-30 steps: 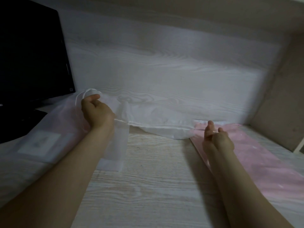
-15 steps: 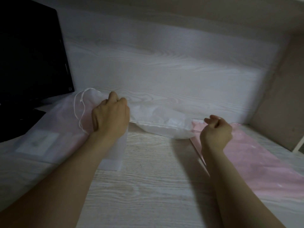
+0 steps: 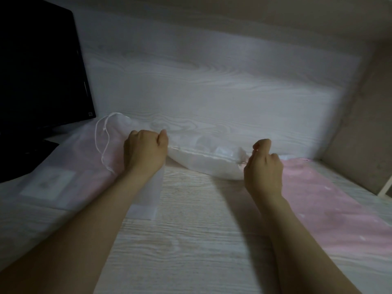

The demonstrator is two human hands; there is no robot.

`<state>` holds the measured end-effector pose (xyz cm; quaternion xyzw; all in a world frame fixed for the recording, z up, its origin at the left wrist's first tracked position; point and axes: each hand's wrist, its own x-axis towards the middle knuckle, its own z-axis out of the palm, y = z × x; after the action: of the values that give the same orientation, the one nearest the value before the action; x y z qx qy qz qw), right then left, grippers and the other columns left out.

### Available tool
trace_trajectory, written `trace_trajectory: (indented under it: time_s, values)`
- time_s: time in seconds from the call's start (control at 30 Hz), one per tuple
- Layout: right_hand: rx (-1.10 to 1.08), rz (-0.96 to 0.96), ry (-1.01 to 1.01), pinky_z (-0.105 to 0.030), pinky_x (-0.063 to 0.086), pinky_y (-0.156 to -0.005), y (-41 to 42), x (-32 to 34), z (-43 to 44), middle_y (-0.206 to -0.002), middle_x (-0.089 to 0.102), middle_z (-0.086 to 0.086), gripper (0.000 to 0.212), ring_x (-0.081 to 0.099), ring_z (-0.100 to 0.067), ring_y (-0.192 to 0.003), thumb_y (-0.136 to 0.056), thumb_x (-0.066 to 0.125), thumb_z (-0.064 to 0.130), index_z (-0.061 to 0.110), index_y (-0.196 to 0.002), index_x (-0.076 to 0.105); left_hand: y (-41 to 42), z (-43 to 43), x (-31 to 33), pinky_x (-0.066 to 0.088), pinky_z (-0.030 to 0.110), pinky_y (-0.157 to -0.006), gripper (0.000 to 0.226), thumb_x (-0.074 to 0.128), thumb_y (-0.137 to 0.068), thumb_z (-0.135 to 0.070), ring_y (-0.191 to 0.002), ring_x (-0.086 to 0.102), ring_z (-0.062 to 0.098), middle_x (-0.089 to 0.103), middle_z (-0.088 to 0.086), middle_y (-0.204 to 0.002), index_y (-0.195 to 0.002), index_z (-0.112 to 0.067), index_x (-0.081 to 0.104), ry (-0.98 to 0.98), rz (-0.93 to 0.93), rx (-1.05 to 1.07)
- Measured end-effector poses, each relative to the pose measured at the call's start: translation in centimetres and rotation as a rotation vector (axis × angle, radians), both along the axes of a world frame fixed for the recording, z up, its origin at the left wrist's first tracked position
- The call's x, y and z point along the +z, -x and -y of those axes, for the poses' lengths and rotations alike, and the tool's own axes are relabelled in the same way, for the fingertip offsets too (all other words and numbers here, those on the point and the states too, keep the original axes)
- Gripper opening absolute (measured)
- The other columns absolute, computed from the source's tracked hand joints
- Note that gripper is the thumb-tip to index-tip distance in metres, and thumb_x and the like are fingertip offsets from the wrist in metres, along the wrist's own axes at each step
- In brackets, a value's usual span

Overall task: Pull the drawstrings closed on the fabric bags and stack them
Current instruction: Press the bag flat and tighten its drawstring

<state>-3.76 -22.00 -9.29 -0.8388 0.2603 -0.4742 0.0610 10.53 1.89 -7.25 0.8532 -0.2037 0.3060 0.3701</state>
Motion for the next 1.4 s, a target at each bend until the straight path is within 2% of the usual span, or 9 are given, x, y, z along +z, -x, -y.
trace_trajectory:
  time_s: [0.2,0.3,0.43,0.63,0.83,1.07,1.17,1.27,1.4]
  values:
    - [-0.283,-0.216,-0.141,-0.042,0.024,-0.074,1.1,-0.6,1.4,-0.093,0.071,-0.021,0.048,0.05,-0.042,-0.105,-0.077,0.054,-0.006,0.005,-0.122,0.044,0.0,-0.7,-0.1,0.042,0.05,-0.084,0.057,0.043,-0.111,-0.036,-0.098,0.058,0.048,0.071,0.027,-0.082,-0.076,-0.001,0.071,-0.005,0.052,0.197]
    - [-0.263,-0.283,-0.174,-0.043,0.026,-0.082,0.8,-0.5,0.7,-0.095,0.071,-0.018,0.011,0.043,-0.037,-0.113,-0.093,0.05,0.013,0.016,-0.104,0.053,0.7,0.0,-0.1,0.035,0.049,-0.092,0.057,0.041,-0.108,-0.051,-0.11,0.053,0.043,0.072,0.015,-0.083,-0.072,-0.014,0.064,-0.083,0.005,0.082]
    - [-0.198,-0.237,-0.191,-0.043,0.027,-0.088,0.4,-0.4,0.0,-0.079,0.067,-0.01,0.051,0.047,-0.035,-0.104,-0.1,0.041,0.043,0.014,-0.069,0.069,1.5,0.7,0.2,0.032,0.046,-0.09,0.058,0.057,-0.09,-0.074,-0.109,0.05,0.033,0.067,-0.004,-0.088,-0.079,-0.018,0.064,-0.121,-0.066,0.087]
    - [-0.054,-0.129,-0.083,-0.04,0.024,-0.079,-0.2,-0.1,-1.5,-0.053,0.051,0.001,0.044,0.045,-0.032,-0.085,-0.09,0.06,0.033,0.015,-0.051,0.049,1.8,0.7,-0.7,0.02,0.038,-0.075,0.035,0.066,-0.086,-0.009,-0.083,0.05,0.034,0.048,0.0,-0.058,-0.058,-0.02,0.048,-0.128,0.085,0.037]
    - [-0.258,-0.257,0.005,-0.042,0.024,-0.081,0.5,0.2,-0.7,-0.072,0.067,-0.011,0.023,0.051,-0.036,-0.098,-0.093,0.056,0.025,0.015,-0.077,0.07,2.6,0.3,-0.6,0.028,0.037,-0.066,0.05,0.073,-0.059,0.017,-0.064,0.027,0.022,0.01,-0.013,-0.057,-0.051,-0.02,0.041,-0.179,0.264,0.083]
    - [-0.41,-0.247,-0.103,-0.043,0.029,-0.088,0.8,-0.1,0.4,-0.078,0.069,-0.017,0.024,0.053,-0.036,-0.098,-0.094,0.054,0.024,0.014,-0.08,0.07,1.1,0.2,-0.8,0.025,0.04,-0.072,0.049,0.069,-0.073,0.008,-0.074,0.033,0.025,0.042,0.003,-0.053,-0.06,-0.023,0.034,-0.261,0.207,0.166]
    - [-0.379,-0.226,-0.134,-0.043,0.028,-0.089,0.7,-0.5,0.7,-0.085,0.071,-0.017,0.036,0.053,-0.037,-0.1,-0.1,0.047,0.034,0.013,-0.084,0.071,0.6,0.4,-1.5,0.018,0.037,-0.074,0.042,0.069,-0.097,-0.024,-0.08,0.042,0.027,0.063,0.002,-0.063,-0.062,-0.024,0.046,-0.264,0.281,0.089]
    - [-0.303,-0.187,-0.239,-0.044,0.028,-0.092,0.4,-0.3,0.1,-0.089,0.071,-0.015,0.046,0.054,-0.036,-0.103,-0.103,0.037,0.037,0.014,-0.078,0.068,1.2,1.0,-1.2,0.024,0.042,-0.081,0.05,0.054,-0.102,-0.055,-0.09,0.051,0.028,0.065,-0.003,-0.068,-0.065,-0.021,0.056,-0.263,0.219,0.023]
    - [-0.218,-0.308,-0.323,-0.047,0.027,-0.098,0.5,-0.1,-0.4,-0.095,0.068,-0.011,0.03,0.055,-0.035,-0.108,-0.099,0.038,0.028,0.016,-0.081,0.059,1.9,1.2,-1.6,0.026,0.043,-0.086,0.046,0.04,-0.1,-0.049,-0.09,0.056,0.026,0.063,-0.005,-0.07,-0.066,-0.023,0.057,-0.415,0.08,-0.039]
